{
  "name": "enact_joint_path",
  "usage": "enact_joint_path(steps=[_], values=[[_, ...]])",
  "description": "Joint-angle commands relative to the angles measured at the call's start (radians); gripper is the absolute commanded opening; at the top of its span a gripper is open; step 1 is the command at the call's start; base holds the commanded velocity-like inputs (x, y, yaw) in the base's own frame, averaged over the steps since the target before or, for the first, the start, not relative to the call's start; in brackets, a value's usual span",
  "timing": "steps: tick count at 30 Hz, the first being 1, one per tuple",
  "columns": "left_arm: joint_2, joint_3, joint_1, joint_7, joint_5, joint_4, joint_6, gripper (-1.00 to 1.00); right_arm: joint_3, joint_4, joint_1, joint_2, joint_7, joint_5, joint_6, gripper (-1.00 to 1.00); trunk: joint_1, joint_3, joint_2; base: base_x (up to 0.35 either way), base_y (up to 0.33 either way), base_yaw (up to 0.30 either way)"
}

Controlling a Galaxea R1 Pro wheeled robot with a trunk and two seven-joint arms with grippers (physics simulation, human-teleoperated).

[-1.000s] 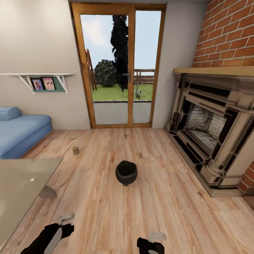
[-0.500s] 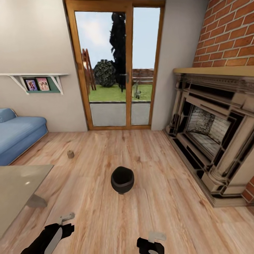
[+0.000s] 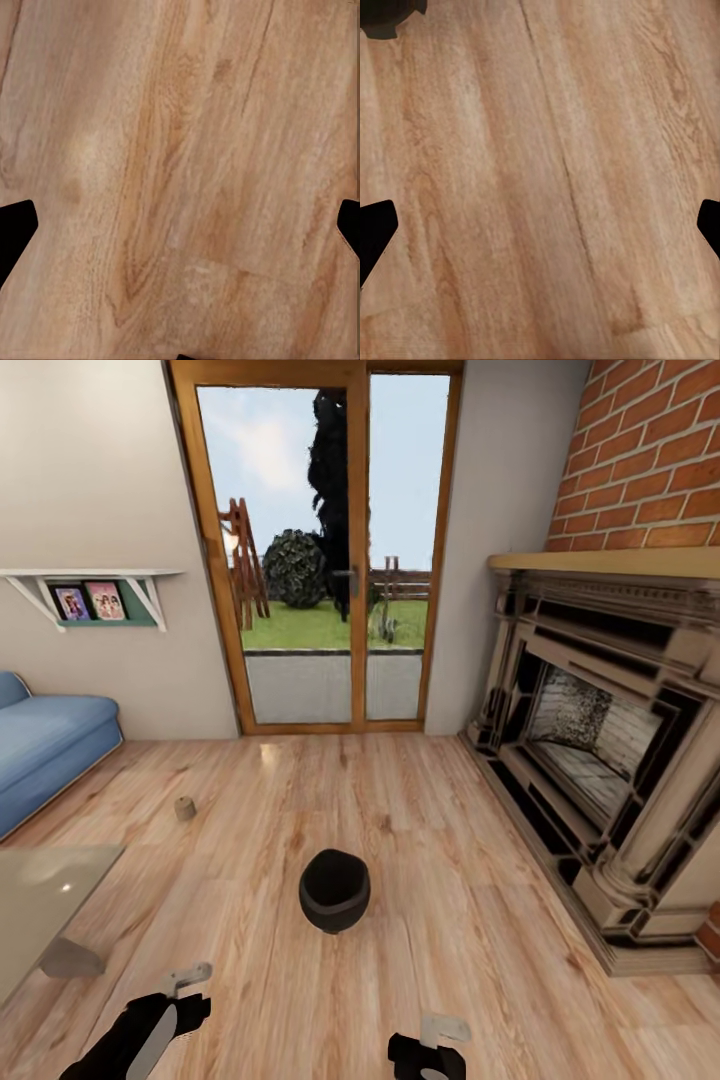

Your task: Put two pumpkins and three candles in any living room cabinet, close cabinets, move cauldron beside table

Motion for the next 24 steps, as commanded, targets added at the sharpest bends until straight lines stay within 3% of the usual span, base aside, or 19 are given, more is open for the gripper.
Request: enact_joint_path(steps=[1, 24], values=[[0.0, 0.0, 0.0, 0.0, 0.0, 0.0, 0.0, 1.0, 0.0, 0.0, 0.0, 0.0, 0.0, 0.0, 0.0, 1.0, 0.0, 0.001, 0.0, 0.242, -0.006, 0.0], [-0.001, 0.0, 0.0, -0.002, 0.0, 0.0, 0.001, 1.0, 0.002, -0.002, 0.0, 0.0, 0.001, 0.003, -0.001, 1.0, 0.0, 0.011, 0.0, 0.239, 0.053, 0.0]])
